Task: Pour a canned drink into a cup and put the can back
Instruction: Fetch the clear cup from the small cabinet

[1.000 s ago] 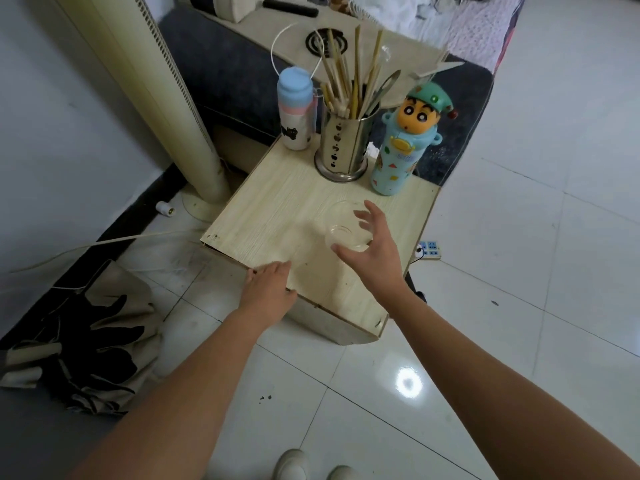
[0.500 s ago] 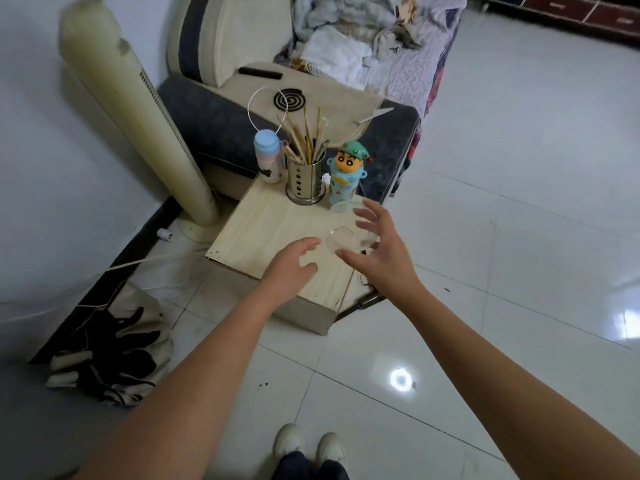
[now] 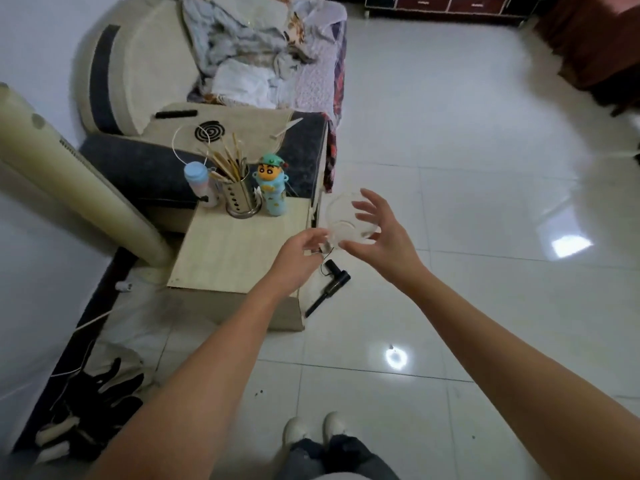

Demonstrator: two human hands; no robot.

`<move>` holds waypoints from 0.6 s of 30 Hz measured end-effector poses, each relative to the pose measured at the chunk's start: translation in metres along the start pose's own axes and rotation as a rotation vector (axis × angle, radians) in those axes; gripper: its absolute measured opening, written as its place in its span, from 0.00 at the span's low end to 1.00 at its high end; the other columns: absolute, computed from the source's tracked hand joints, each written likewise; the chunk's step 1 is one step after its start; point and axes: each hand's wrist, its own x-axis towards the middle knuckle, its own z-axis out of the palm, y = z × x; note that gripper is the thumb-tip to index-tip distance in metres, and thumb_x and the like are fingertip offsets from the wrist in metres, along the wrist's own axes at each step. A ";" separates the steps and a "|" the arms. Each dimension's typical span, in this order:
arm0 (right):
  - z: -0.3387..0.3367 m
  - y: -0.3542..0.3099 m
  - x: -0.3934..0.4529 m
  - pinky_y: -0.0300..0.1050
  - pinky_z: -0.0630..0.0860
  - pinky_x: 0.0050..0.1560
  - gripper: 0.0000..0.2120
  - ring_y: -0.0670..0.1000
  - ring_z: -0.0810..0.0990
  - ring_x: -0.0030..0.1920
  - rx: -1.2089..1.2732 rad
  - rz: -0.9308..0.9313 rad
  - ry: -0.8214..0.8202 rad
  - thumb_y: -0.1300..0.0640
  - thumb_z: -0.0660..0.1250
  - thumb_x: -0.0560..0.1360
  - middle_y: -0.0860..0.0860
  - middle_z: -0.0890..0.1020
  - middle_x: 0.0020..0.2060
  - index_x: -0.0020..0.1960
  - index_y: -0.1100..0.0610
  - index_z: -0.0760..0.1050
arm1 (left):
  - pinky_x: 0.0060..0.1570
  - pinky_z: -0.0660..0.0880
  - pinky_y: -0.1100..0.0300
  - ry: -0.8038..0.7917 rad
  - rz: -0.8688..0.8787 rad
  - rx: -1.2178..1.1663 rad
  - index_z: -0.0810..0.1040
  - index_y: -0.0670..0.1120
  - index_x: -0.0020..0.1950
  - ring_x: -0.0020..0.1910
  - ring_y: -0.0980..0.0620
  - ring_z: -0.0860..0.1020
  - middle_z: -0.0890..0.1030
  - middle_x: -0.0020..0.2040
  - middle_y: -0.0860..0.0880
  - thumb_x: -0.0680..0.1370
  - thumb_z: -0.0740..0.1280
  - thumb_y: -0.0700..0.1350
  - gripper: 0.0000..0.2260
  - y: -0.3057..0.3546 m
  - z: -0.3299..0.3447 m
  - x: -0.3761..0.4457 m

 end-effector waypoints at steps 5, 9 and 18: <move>-0.020 0.004 -0.035 0.38 0.72 0.55 0.40 0.46 0.72 0.61 0.012 0.061 0.097 0.57 0.75 0.66 0.50 0.72 0.64 0.72 0.52 0.56 | 0.55 0.68 0.62 -0.118 0.046 0.027 0.75 0.48 0.56 0.57 0.52 0.74 0.77 0.54 0.50 0.74 0.62 0.30 0.17 0.010 0.026 -0.010; -0.028 0.010 -0.069 0.41 0.72 0.57 0.41 0.46 0.72 0.61 0.014 0.120 0.215 0.57 0.75 0.66 0.50 0.72 0.64 0.72 0.51 0.55 | 0.58 0.71 0.59 -0.225 0.092 0.067 0.74 0.49 0.56 0.58 0.51 0.75 0.77 0.54 0.49 0.73 0.62 0.30 0.17 0.012 0.045 -0.019; -0.042 0.031 -0.170 0.30 0.70 0.52 0.37 0.43 0.72 0.59 0.078 0.311 0.517 0.59 0.75 0.67 0.44 0.71 0.59 0.69 0.51 0.58 | 0.55 0.72 0.61 -0.546 0.195 0.162 0.74 0.52 0.54 0.55 0.54 0.75 0.77 0.53 0.52 0.73 0.62 0.31 0.18 0.011 0.108 -0.059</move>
